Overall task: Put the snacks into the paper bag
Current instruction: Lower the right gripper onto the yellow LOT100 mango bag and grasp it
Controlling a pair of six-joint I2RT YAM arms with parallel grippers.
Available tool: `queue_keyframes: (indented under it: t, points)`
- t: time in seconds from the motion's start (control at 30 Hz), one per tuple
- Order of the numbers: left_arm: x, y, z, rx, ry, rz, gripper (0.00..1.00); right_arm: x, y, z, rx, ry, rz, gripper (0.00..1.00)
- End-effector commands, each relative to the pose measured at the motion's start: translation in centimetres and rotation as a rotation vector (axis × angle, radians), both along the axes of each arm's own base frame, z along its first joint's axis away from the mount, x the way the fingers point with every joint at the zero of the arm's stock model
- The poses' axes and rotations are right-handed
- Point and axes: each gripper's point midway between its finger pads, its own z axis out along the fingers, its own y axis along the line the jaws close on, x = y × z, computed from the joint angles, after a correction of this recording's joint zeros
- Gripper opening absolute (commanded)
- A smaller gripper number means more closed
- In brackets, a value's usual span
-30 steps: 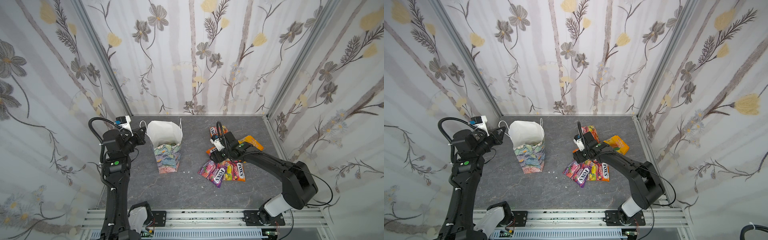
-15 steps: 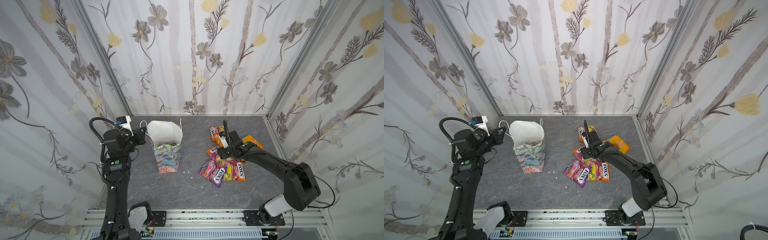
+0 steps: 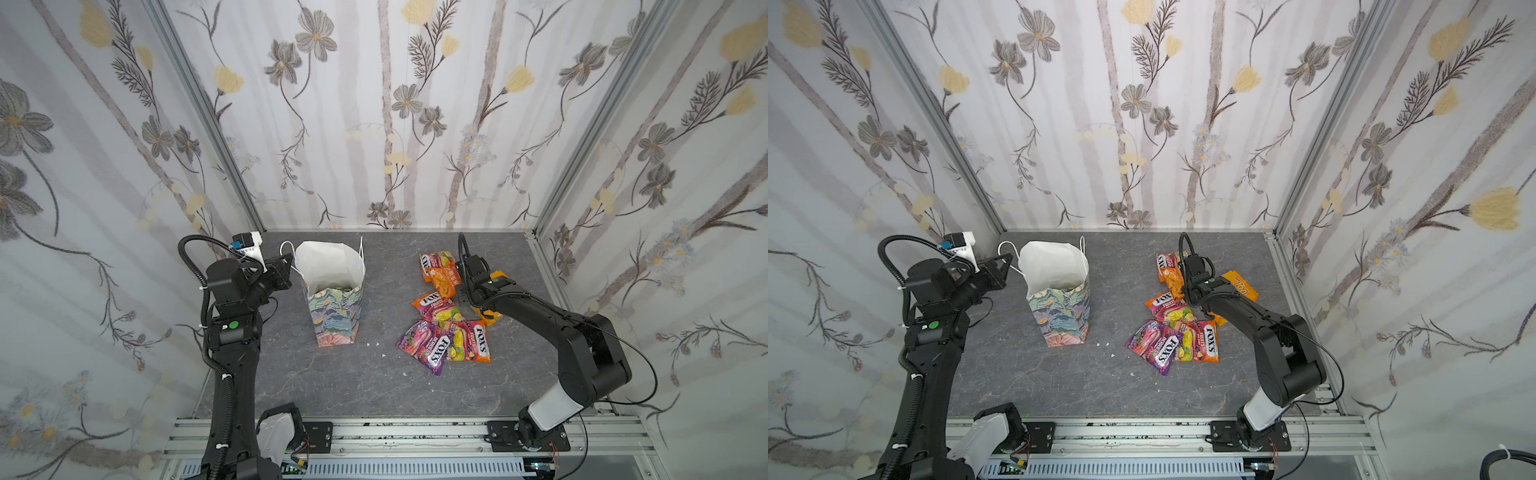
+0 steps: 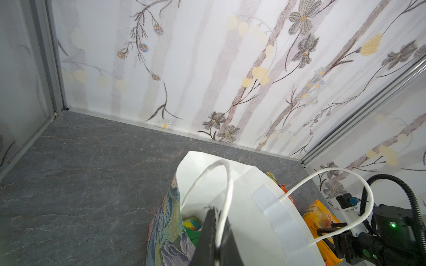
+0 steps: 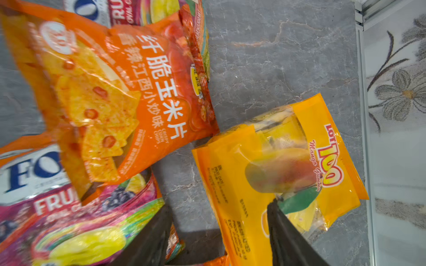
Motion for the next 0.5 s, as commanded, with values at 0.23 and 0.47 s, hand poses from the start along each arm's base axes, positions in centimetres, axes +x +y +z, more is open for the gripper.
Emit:
queue_keyframes:
  t: [0.23,0.47]
  points:
    - [0.1,0.1,0.7,0.007,-0.027,0.000,0.00,0.6,-2.1,-1.2,-0.089,0.024,-0.044,0.60]
    - [0.1,0.1,0.7,0.011,-0.028,0.004,0.00,0.7,-2.8,-2.5,-0.133,0.054,-0.053,0.55]
